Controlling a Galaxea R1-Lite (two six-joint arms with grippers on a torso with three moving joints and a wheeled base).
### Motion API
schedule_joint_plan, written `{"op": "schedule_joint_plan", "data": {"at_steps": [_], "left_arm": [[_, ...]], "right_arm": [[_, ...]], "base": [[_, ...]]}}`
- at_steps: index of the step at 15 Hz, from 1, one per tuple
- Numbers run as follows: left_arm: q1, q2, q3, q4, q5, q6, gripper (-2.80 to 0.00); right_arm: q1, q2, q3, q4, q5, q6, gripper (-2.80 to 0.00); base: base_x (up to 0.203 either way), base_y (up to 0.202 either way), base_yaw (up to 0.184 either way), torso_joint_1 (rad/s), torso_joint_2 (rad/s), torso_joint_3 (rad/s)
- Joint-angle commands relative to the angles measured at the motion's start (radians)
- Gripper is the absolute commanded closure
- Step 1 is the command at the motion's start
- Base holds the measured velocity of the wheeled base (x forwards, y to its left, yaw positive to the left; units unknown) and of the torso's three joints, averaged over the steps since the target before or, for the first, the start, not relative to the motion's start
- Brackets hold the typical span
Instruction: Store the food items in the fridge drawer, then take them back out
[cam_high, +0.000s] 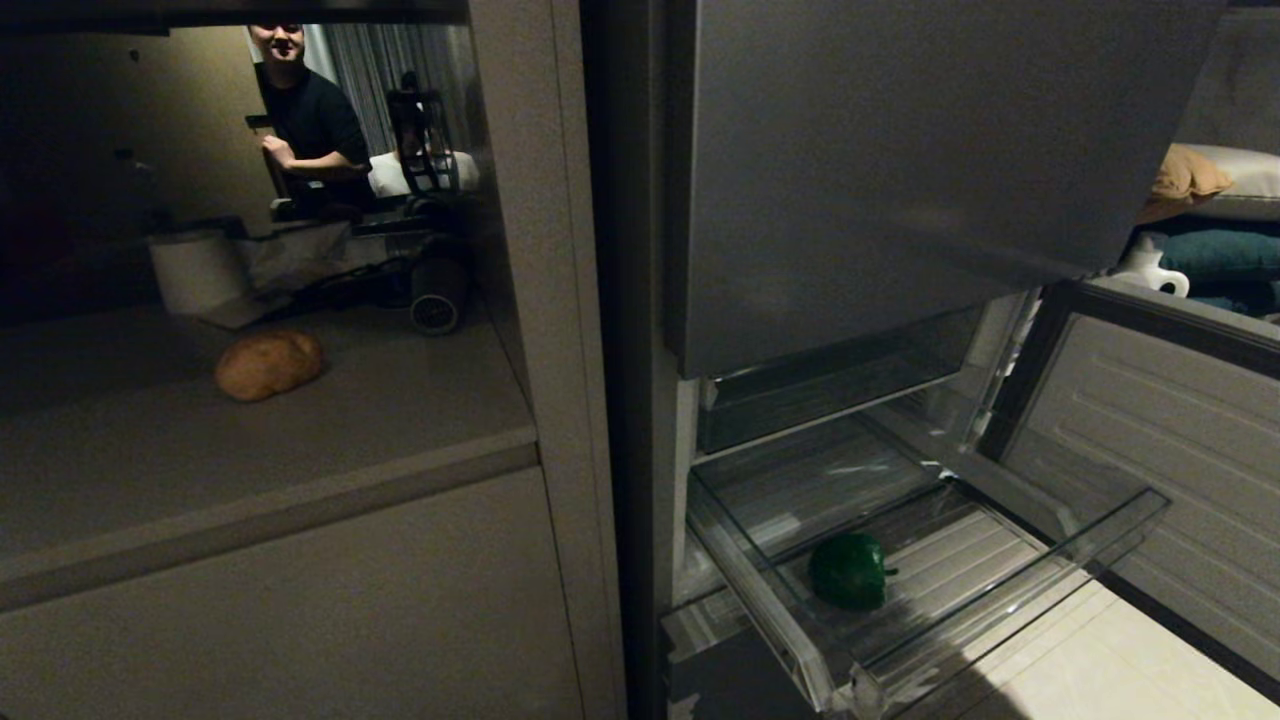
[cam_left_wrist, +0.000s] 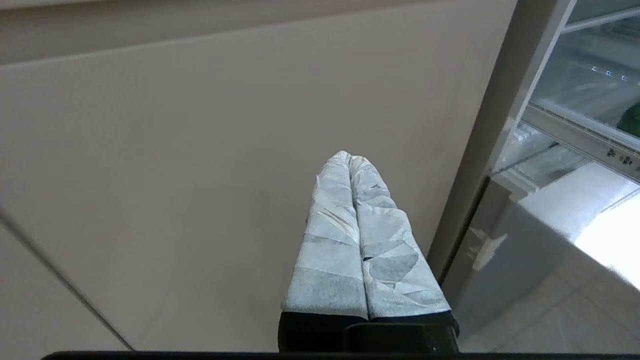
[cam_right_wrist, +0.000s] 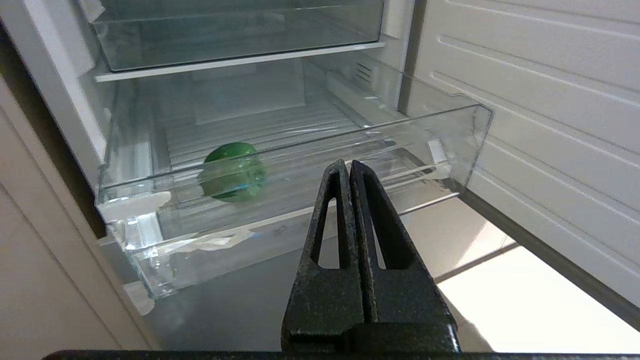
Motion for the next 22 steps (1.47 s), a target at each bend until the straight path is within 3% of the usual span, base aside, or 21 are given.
{"op": "schedule_joint_plan", "data": {"at_steps": [1, 8, 15, 22], "left_arm": [[0.000, 0.001, 0.000, -0.001, 0.000, 0.000, 0.00], [0.000, 0.001, 0.000, 0.000, 0.000, 0.000, 0.00], [0.000, 0.001, 0.000, 0.000, 0.000, 0.000, 0.00], [0.000, 0.001, -0.001, 0.002, 0.001, 0.009, 0.00]], "right_arm": [[0.001, -0.002, 0.031, 0.000, 0.000, 0.000, 0.00], [0.001, -0.002, 0.031, 0.000, 0.000, 0.000, 0.00], [0.001, -0.002, 0.031, 0.000, 0.000, 0.000, 0.00], [0.001, -0.002, 0.031, 0.000, 0.000, 0.001, 0.00]], "base": [[0.000, 0.000, 0.000, 0.000, 0.00, 0.000], [0.000, 0.000, 0.000, 0.000, 0.00, 0.000], [0.142, 0.000, -0.001, 0.002, 0.00, 0.001], [0.000, 0.000, 0.000, 0.005, 0.00, 0.000]]}}
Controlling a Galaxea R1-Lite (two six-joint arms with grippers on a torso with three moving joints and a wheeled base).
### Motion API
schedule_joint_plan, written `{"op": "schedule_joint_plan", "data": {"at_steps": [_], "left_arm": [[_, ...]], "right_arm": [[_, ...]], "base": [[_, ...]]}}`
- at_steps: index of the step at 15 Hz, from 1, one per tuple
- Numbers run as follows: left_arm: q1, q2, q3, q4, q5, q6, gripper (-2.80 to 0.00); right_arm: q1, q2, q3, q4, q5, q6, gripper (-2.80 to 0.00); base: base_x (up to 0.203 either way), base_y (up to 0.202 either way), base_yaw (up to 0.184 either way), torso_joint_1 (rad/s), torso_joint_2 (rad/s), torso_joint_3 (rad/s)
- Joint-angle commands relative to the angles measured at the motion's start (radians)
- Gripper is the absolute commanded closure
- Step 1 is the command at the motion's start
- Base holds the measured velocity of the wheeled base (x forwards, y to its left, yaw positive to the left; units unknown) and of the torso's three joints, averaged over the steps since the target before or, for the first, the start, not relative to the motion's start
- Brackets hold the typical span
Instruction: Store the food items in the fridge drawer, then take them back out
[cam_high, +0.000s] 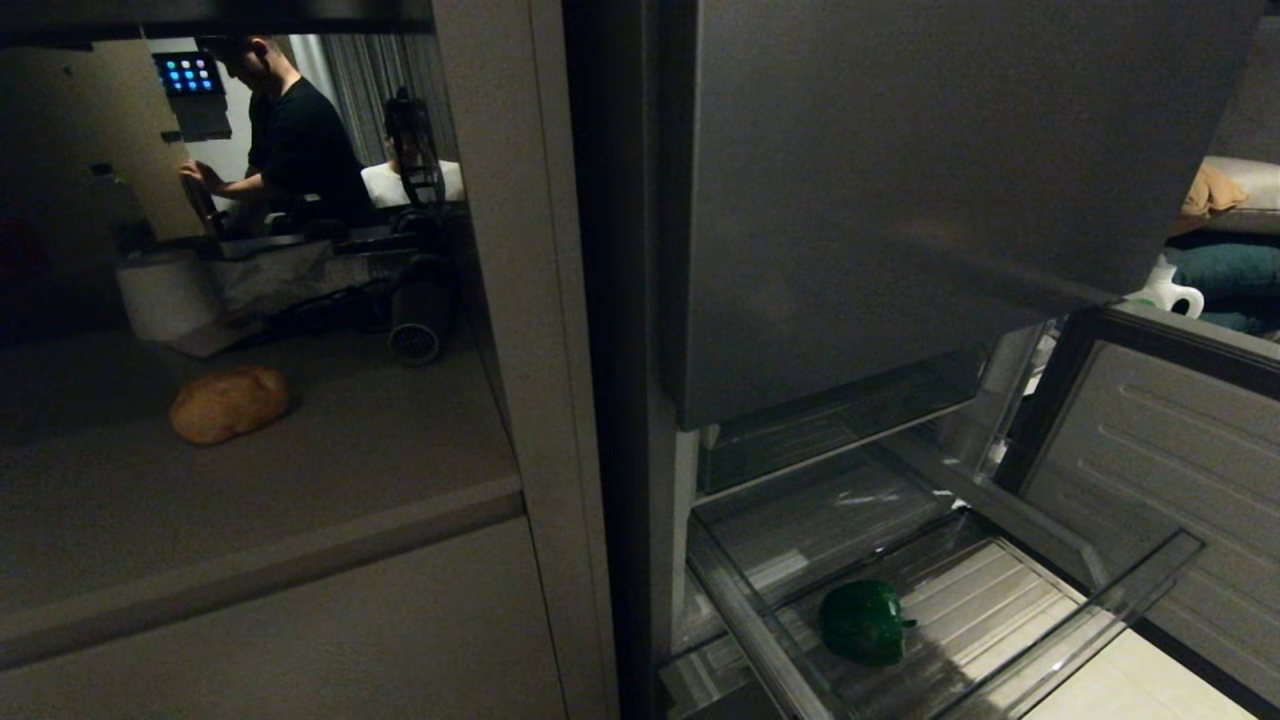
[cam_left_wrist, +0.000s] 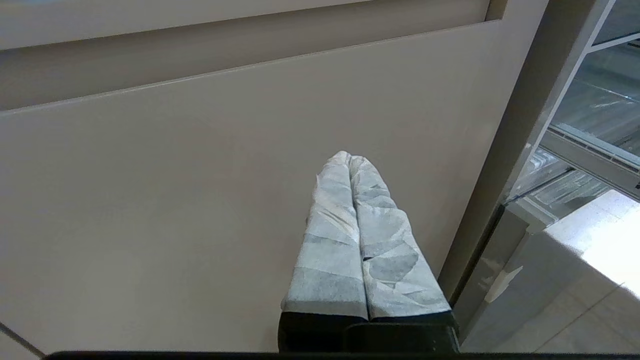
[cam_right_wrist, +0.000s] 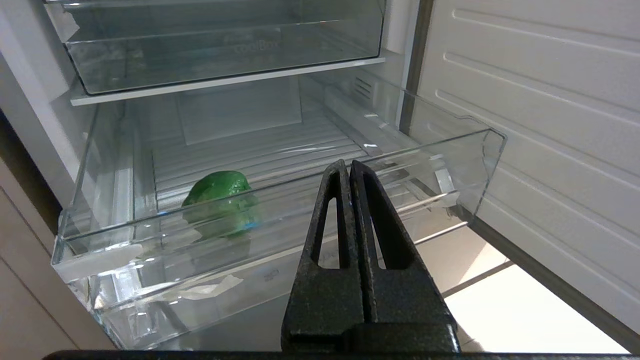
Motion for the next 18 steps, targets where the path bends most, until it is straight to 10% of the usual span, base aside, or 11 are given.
{"op": "schedule_joint_plan", "data": {"at_steps": [1, 10, 11, 18], "left_arm": [[0.000, 0.001, -0.008, -0.004, 0.000, 0.016, 0.00], [-0.028, 0.763, -0.627, -0.001, -0.105, -0.111, 0.00], [-0.021, 0.855, -0.676, -0.005, -0.108, -0.118, -2.80], [0.102, 1.310, -0.991, -0.058, -0.030, -0.080, -2.80]], "right_arm": [[0.000, -0.002, 0.031, -0.001, 0.000, 0.001, 0.00], [0.000, -0.002, 0.031, -0.001, 0.000, 0.001, 0.00], [0.000, -0.002, 0.031, -0.001, 0.000, 0.002, 0.00], [0.000, -0.002, 0.031, -0.001, 0.000, 0.002, 0.00]], "base": [[0.000, 0.000, 0.000, 0.000, 0.00, 0.000], [0.000, 0.000, 0.000, 0.000, 0.00, 0.000], [0.000, 0.000, 0.000, 0.000, 0.00, 0.000], [0.000, 0.000, 0.000, 0.000, 0.00, 0.000]]}}
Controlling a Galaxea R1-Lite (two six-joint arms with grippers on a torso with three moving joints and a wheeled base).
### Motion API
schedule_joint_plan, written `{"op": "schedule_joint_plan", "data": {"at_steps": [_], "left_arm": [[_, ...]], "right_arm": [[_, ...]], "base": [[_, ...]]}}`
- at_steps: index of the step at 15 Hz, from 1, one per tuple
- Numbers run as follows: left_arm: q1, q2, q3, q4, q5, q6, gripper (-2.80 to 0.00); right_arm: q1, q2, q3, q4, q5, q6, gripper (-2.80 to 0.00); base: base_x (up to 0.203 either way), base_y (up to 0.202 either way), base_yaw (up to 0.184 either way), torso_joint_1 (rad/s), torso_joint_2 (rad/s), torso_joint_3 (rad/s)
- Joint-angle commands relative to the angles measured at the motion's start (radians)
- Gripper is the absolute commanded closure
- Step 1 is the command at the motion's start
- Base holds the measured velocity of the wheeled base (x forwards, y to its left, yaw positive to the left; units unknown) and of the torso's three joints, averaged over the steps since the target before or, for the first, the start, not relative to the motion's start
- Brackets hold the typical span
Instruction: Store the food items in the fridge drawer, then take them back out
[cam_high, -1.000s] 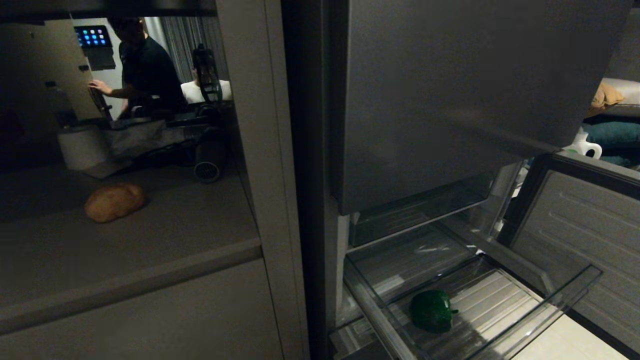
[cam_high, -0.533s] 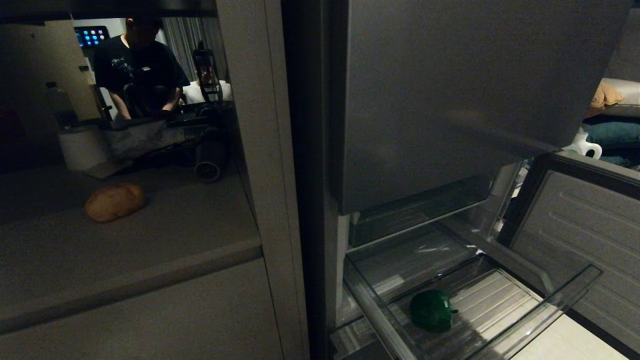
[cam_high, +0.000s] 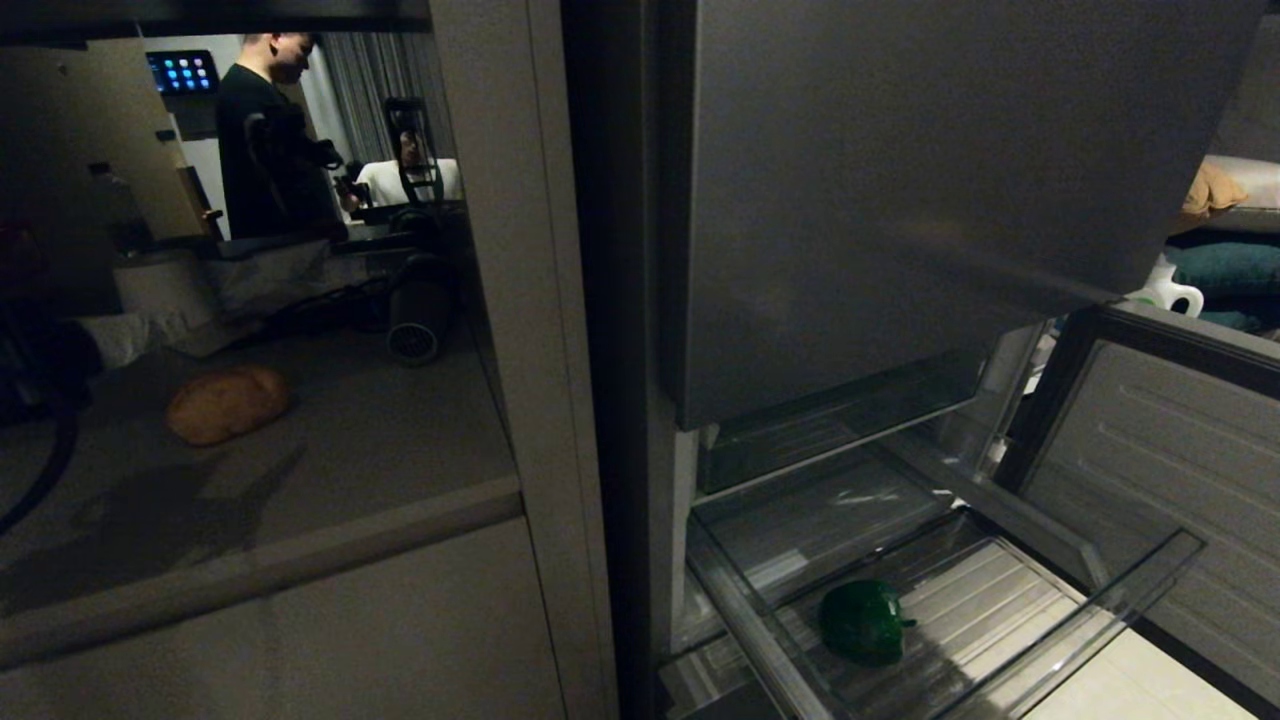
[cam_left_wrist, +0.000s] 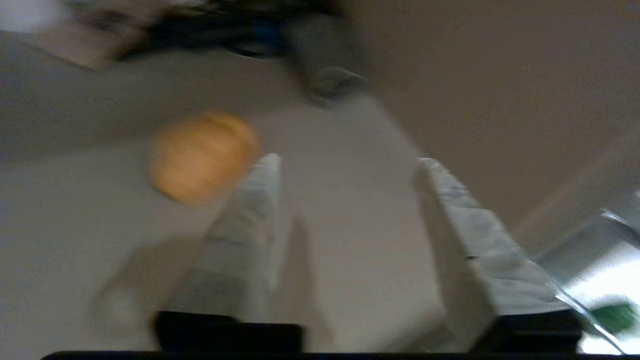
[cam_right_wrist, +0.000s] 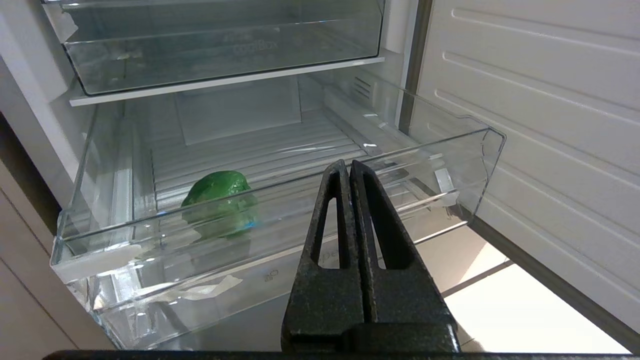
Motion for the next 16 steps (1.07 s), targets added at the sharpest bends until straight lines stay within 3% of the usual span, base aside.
{"op": "schedule_joint_plan", "data": {"at_steps": [1, 4, 10, 16], "left_arm": [[0.024, 0.198, -0.090, -0.004, 0.099, 0.025, -2.80], [0.025, 0.270, -0.137, -0.005, 0.242, 0.039, -2.80], [0.025, 0.382, -0.175, -0.077, 0.247, 0.033, -2.80], [0.020, 0.363, -0.151, -0.078, 0.254, 0.033, -2.80]], "right_arm": [[0.000, -0.002, 0.031, -0.001, 0.000, 0.000, 0.00], [0.000, -0.002, 0.031, -0.001, 0.000, 0.000, 0.00], [0.000, -0.002, 0.031, -0.001, 0.000, 0.000, 0.00], [0.000, -0.002, 0.031, 0.000, 0.000, 0.000, 0.00]], "base": [[0.000, 0.000, 0.000, 0.000, 0.00, 0.000], [0.000, 0.000, 0.000, 0.000, 0.00, 0.000], [0.000, 0.000, 0.000, 0.000, 0.00, 0.000], [0.000, 0.000, 0.000, 0.000, 0.00, 0.000]]}}
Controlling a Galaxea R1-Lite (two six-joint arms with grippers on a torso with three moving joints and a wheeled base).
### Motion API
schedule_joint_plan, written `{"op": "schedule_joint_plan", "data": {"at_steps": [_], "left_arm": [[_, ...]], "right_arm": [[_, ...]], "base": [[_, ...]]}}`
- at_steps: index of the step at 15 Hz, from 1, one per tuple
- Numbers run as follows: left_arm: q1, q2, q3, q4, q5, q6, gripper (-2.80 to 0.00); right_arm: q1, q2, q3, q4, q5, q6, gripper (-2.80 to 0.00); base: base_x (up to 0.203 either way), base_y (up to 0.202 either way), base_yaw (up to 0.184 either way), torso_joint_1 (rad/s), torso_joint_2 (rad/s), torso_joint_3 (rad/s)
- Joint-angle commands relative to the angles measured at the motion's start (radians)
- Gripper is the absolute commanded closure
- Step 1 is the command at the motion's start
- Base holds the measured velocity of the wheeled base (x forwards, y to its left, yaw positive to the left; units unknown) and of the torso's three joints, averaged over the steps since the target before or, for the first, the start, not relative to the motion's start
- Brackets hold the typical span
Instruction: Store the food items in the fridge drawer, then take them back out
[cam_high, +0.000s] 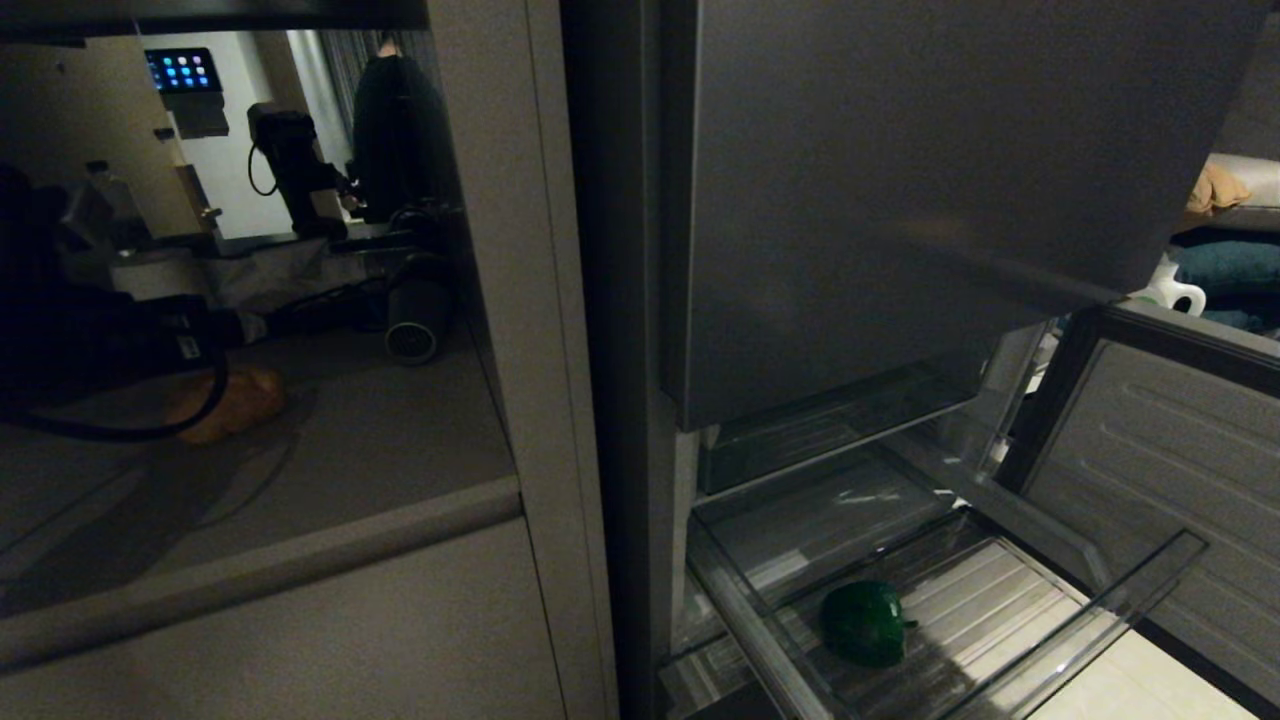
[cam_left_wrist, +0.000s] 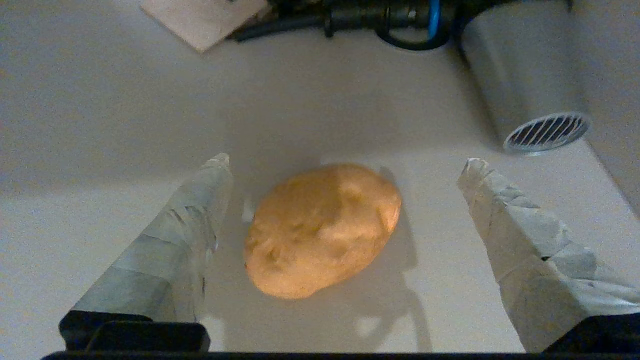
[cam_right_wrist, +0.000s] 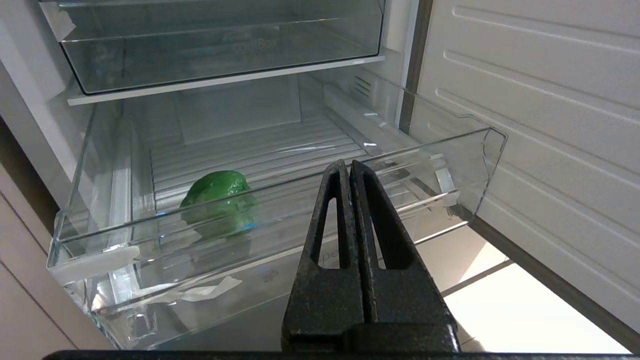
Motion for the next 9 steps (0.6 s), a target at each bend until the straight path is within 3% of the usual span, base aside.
{"op": "schedule_joint_plan", "data": {"at_steps": [1, 9], "left_arm": [[-0.002, -0.011, 0.017, -0.001, 0.005, 0.000, -2.80], [-0.002, 0.058, 0.019, -0.004, 0.007, 0.003, -2.80]], "right_arm": [[0.000, -0.002, 0.031, -0.001, 0.000, 0.000, 0.00], [0.000, -0.002, 0.031, -0.001, 0.000, 0.000, 0.00]], "base": [[0.000, 0.000, 0.000, 0.000, 0.00, 0.000], [0.000, 0.000, 0.000, 0.000, 0.00, 0.000]]}}
